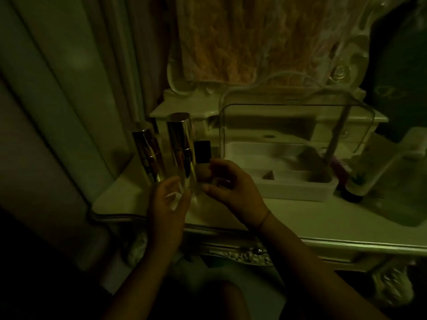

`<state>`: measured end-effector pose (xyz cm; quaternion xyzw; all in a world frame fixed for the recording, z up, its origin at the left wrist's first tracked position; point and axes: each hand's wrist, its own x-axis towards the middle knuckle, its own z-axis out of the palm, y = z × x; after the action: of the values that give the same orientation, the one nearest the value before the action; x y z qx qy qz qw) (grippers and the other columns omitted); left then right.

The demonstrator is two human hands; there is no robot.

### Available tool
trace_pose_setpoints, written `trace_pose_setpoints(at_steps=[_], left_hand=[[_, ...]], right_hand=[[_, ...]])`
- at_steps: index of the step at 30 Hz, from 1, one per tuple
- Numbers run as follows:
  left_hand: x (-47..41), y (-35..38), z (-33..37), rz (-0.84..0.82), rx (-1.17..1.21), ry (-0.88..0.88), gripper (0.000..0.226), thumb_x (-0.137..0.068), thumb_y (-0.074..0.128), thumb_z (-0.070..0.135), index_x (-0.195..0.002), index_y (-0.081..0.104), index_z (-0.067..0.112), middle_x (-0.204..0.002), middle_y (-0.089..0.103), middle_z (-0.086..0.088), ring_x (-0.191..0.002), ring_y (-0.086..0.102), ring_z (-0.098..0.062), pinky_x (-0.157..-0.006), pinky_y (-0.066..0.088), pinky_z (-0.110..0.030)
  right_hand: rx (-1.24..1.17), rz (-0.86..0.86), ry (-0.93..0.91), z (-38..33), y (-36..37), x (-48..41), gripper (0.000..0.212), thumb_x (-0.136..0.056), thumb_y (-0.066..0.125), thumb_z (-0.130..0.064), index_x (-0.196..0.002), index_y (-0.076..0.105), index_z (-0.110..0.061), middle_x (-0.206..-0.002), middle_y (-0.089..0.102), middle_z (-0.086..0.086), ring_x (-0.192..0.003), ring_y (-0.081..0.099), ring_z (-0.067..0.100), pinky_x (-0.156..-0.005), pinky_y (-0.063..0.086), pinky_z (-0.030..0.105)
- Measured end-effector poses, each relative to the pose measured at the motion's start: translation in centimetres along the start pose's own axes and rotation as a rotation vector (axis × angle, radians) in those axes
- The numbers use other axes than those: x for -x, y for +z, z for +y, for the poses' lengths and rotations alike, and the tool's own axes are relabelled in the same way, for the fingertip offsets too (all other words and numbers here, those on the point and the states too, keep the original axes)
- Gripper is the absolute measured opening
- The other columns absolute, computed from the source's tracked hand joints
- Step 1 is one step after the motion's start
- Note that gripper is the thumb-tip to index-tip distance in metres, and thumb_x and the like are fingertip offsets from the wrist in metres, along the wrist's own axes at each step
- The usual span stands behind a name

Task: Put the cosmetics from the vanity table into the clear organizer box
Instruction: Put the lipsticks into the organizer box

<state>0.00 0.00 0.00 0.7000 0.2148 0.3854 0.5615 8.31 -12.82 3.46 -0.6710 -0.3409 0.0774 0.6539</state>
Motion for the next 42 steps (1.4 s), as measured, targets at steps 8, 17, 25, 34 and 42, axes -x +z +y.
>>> trace_pose_setpoints(at_steps=[8, 17, 25, 34, 42], left_hand=[[-1.9, 0.9, 0.6, -0.098, 0.099, -0.016, 0.05, -0.082, 0.064, 0.015, -0.128, 0.044, 0.024, -0.122, 0.055, 0.004, -0.112, 0.054, -0.01, -0.088, 0.049, -0.032], [-2.5, 1.2, 1.3, -0.149, 0.102, 0.018, 0.042, -0.087, 0.059, 0.013, -0.102, 0.049, 0.051, -0.116, 0.06, -0.001, -0.099, 0.06, -0.005, -0.072, 0.051, -0.018], [-1.1, 0.5, 1.0, -0.188, 0.079, 0.027, 0.045, -0.085, 0.061, 0.012, -0.107, 0.053, 0.05, -0.095, 0.065, 0.028, -0.092, 0.062, 0.007, -0.067, 0.049, -0.008], [1.8, 0.6, 2.2, -0.213, 0.119, 0.029, 0.04, -0.078, 0.068, 0.013, -0.112, 0.059, 0.031, -0.102, 0.067, 0.01, -0.089, 0.064, 0.002, -0.065, 0.048, -0.009], [3.6, 4.2, 5.0, -0.336, 0.065, 0.112, 0.041, -0.074, 0.072, 0.021, -0.095, 0.056, 0.052, -0.098, 0.068, 0.016, -0.093, 0.064, -0.003, -0.072, 0.053, -0.021]], right_hand=[[0.01, 0.055, 0.067, 0.4, 2.7, -3.1, 0.045, -0.076, 0.072, -0.011, -0.117, 0.055, -0.013, -0.099, 0.063, -0.009, -0.095, 0.061, 0.005, -0.084, 0.052, 0.021], [0.01, 0.066, 0.058, 0.7, 3.4, -3.6, 0.039, -0.077, 0.07, -0.009, -0.114, 0.059, -0.014, -0.098, 0.066, -0.007, -0.086, 0.062, -0.006, -0.079, 0.053, 0.014], [0.003, -0.005, 0.066, 0.5, 2.9, -2.3, 0.048, -0.075, 0.073, -0.014, -0.119, 0.056, -0.013, -0.105, 0.067, 0.002, -0.099, 0.064, 0.013, -0.087, 0.054, 0.032], [0.023, -0.022, 0.012, -0.9, 0.5, 0.7, 0.047, -0.071, 0.075, -0.011, -0.115, 0.06, -0.01, -0.108, 0.067, 0.007, -0.099, 0.064, 0.015, -0.091, 0.053, 0.03], [0.047, -0.006, -0.026, -3.0, -5.3, 2.7, 0.039, -0.07, 0.075, -0.007, -0.106, 0.063, -0.014, -0.101, 0.068, 0.003, -0.092, 0.067, 0.018, -0.084, 0.056, 0.033]])
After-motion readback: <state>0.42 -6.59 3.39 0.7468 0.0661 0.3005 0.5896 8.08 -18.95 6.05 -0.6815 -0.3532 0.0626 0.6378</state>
